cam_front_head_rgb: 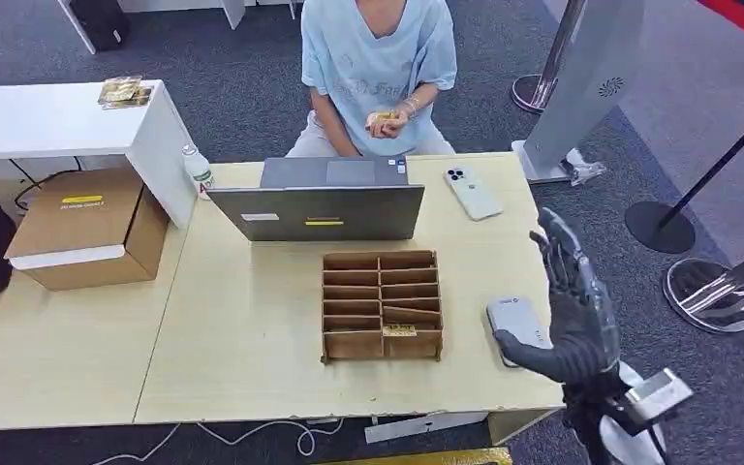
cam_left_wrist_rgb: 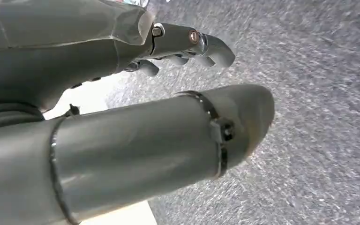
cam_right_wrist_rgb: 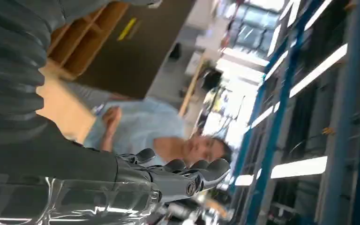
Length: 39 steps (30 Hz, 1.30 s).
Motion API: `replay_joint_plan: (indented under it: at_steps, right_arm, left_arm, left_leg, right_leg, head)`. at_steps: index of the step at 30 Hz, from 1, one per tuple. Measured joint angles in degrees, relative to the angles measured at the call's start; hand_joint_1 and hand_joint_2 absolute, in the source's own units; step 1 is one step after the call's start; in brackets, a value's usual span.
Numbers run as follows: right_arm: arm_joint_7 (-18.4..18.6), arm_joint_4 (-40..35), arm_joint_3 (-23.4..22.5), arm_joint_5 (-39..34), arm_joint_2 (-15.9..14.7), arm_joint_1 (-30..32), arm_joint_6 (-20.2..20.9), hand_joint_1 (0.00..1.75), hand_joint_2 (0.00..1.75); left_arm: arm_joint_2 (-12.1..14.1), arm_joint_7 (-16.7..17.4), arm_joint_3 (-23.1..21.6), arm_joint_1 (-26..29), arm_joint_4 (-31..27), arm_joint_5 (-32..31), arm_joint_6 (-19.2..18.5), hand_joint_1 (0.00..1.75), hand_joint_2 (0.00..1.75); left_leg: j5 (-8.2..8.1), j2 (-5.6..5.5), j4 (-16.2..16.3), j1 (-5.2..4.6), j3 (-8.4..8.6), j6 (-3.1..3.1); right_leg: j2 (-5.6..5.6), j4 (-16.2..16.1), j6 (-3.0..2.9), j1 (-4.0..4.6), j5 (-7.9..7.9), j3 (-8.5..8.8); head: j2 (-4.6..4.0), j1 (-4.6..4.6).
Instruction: Pass the card to the sensor for recognition and then transmit it.
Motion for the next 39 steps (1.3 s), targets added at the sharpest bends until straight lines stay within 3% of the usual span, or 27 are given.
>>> replay_joint_plan:
  at_steps: [5,6,9,10,13,19,24,27,30,31,36,39]
  right_arm:
    - [2.84,-4.02,0.15,10.56,0.0,8.99,-13.72,0.0,1.75]
    - [2.24,-4.41,0.17,14.49,0.04,10.2,-18.54,0.0,1.75]
    - [-1.57,-4.59,1.47,26.76,1.3,12.58,-39.26,0.0,1.75]
    - [-3.83,-4.32,2.16,32.04,2.52,13.21,-43.81,0.0,1.75]
    - [-7.96,-3.39,2.73,42.62,7.16,14.71,-44.83,0.0,1.75]
    - [-8.02,-1.7,3.65,52.47,13.39,14.39,-44.83,0.0,1.75]
    - [-7.83,2.03,3.65,60.81,16.5,12.82,-44.83,0.0,1.75]
    - [-0.69,5.48,4.76,65.99,16.63,11.4,-44.83,0.0,1.75]
    - [2.45,9.48,6.43,68.93,16.9,10.15,-44.83,0.0,1.75]
    - [4.99,10.81,7.3,70.42,16.85,9.73,-44.83,0.0,1.75]
    - [27.16,17.66,15.57,78.18,13.49,6.03,-44.53,0.0,1.75]
    - [37.36,19.61,20.38,79.88,10.47,4.21,-42.78,0.0,1.75]
  left_arm:
    - [-0.04,0.0,0.07,-0.08,0.0,-0.13,0.48,0.0,0.0]
    - [-0.04,0.0,0.07,-0.08,0.0,-0.17,0.48,0.0,0.0]
    - [-0.09,0.41,0.05,-0.16,0.0,-0.2,0.48,0.0,0.0]
    - [-0.09,0.5,0.05,-0.19,0.0,-0.22,0.48,0.0,0.0]
    - [-0.2,0.57,0.05,-0.4,-0.02,-0.2,0.4,0.0,0.0]
    - [-0.44,1.03,0.09,-0.38,0.0,-0.17,0.31,0.0,0.0]
    - [-0.52,0.92,0.15,-0.37,0.0,-0.2,0.4,0.0,0.0]
    - [-0.57,0.92,0.15,-0.38,0.0,-0.11,0.22,0.0,0.0]
    - [-0.61,0.92,0.16,-0.4,-0.02,-0.09,0.22,0.0,0.0]
    - [-0.61,0.87,0.16,-0.37,-0.02,-0.09,0.22,0.0,0.0]
    - [-0.61,0.46,0.15,-0.36,0.0,-0.13,0.4,0.0,0.0]
    - [-0.59,0.33,0.16,-0.39,0.0,-0.17,0.42,0.0,0.0]
  left_leg:
    - [-0.06,0.04,-0.01,0.0,0.05,-0.04]
    - [-0.06,0.04,-0.01,-0.01,0.05,-0.04]
    - [-0.05,0.05,-0.01,0.0,0.09,-0.04]
    - [-0.05,0.14,-0.01,0.0,0.13,-0.04]
    - [-0.05,0.18,-0.03,0.03,0.15,-0.05]
    - [0.01,0.17,-0.06,0.05,0.16,-0.14]
    - [0.02,0.18,-0.06,0.05,0.18,-0.14]
    - [0.02,0.18,-0.06,0.04,0.18,-0.14]
    - [0.02,0.16,-0.06,0.04,0.17,-0.14]
    - [0.02,0.16,-0.06,0.06,0.17,-0.15]
    - [0.02,0.18,-0.06,0.05,0.18,-0.15]
    - [0.02,0.15,-0.05,0.05,0.17,-0.15]
  right_leg:
    - [0.05,0.0,-0.05,0.0,-0.03,0.0]
    - [0.05,0.0,-0.05,-0.01,-0.03,0.0]
    - [0.06,0.0,-0.05,0.0,-0.02,0.04]
    - [0.13,0.01,-0.06,0.0,-0.02,0.04]
    - [0.18,0.04,-0.08,0.0,-0.03,0.05]
    - [0.19,0.09,-0.12,0.04,-0.05,0.07]
    - [0.19,0.09,-0.14,0.03,-0.04,0.08]
    - [0.19,0.09,-0.13,0.03,-0.02,0.09]
    - [0.18,0.09,-0.13,0.03,-0.02,0.09]
    - [0.18,0.09,-0.13,0.03,-0.03,0.09]
    - [0.2,0.09,-0.14,0.03,-0.03,0.08]
    - [0.16,0.09,-0.13,0.03,-0.03,0.08]
  head:
    - [0.0,0.0]
    - [0.0,-0.02]
    - [0.0,0.02]
    - [0.0,0.02]
    - [0.0,-0.05]
    - [0.0,0.0]
    - [0.0,-0.02]
    - [0.0,0.02]
    - [0.0,-0.02]
    - [0.0,0.0]
    - [0.0,0.0]
    - [0.0,0.0]
